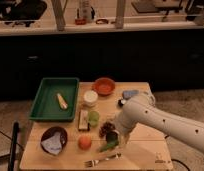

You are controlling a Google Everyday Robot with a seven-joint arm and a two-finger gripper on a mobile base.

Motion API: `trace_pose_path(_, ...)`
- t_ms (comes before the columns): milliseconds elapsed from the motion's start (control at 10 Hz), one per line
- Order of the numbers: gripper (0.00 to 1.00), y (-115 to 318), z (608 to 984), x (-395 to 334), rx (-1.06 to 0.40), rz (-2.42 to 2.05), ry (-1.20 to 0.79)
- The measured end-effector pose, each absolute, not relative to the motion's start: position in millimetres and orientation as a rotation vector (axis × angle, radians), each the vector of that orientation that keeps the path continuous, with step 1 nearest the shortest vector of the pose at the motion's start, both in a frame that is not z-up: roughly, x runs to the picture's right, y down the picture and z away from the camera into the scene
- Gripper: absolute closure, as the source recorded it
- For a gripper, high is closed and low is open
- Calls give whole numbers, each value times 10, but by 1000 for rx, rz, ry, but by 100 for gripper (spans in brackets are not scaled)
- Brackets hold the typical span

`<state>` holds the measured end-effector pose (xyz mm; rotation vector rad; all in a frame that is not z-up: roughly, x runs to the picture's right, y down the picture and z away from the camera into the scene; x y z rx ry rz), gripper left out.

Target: Place pepper in metal cup

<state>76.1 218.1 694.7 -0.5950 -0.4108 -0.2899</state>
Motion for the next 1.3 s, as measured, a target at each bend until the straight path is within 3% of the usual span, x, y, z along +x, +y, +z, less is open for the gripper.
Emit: trace_pose_path(1300, 20, 2102, 6894, 765, -587, -287, -423)
